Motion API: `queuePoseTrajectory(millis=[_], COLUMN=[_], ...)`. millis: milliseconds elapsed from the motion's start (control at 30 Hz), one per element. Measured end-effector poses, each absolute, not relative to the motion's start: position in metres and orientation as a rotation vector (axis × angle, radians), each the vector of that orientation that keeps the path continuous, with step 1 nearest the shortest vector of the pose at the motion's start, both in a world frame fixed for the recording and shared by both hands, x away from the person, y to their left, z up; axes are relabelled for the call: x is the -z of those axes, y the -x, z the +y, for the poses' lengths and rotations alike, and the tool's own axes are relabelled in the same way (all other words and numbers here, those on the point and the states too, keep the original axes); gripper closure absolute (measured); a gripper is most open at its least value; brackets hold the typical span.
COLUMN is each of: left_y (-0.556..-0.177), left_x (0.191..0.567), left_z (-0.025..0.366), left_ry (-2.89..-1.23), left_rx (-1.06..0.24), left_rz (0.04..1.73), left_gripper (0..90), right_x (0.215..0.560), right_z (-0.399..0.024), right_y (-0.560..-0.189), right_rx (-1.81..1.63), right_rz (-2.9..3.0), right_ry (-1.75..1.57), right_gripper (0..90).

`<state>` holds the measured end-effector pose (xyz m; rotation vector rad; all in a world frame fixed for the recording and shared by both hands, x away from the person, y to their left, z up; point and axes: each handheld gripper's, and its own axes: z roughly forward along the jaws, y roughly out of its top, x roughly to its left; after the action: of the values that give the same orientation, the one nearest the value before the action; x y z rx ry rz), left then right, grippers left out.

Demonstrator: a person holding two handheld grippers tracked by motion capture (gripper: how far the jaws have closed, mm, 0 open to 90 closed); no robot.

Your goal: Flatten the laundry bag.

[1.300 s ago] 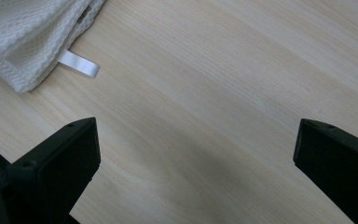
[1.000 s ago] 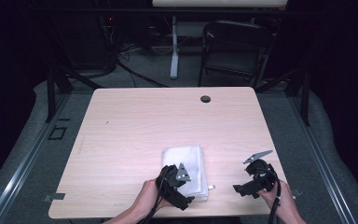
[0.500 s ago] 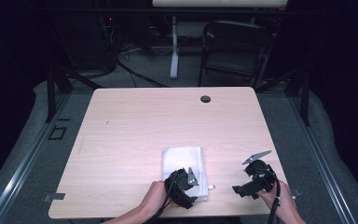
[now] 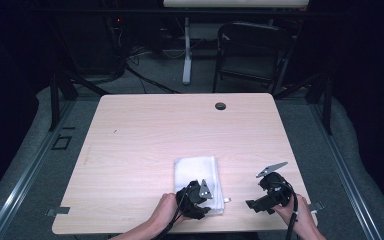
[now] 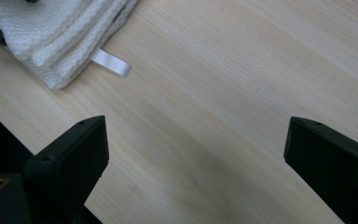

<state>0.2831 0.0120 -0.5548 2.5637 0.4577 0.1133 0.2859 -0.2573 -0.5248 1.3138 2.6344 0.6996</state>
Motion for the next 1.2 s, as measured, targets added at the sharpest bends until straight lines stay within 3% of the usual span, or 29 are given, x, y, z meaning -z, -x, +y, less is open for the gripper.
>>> queuePoseTrajectory(millis=[167, 367, 700, 833, 1200], left_y=[-0.287, -0.292, -0.293, -0.294, -0.295], left_x=[0.555, 0.555, 0.555, 0.555, 0.556], left_z=[0.015, 0.018, 0.019, 0.019, 0.021], left_ry=[-2.545, -2.535, -2.527, -2.525, -2.515], left_rx=[-0.069, -0.032, -0.014, -0.009, 0.011], left_rz=[0.479, 0.498, 0.498, 0.493, 0.472], left_gripper=[65.6, 68.6, 68.4, 68.5, 65.4], right_x=[0.524, 0.523, 0.524, 0.529, 0.549], right_z=[-0.251, -0.243, -0.203, -0.192, -0.160], right_y=[-0.285, -0.284, -0.283, -0.285, -0.298], right_rx=[-0.694, -0.706, -0.711, -0.678, -0.650], right_rz=[2.652, 2.675, 2.789, 2.834, 2.891], right_ry=[-1.294, -1.252, -1.105, -1.078, -1.033], right_gripper=[15.0, 33.3, 84.7, 90.0, 90.0])
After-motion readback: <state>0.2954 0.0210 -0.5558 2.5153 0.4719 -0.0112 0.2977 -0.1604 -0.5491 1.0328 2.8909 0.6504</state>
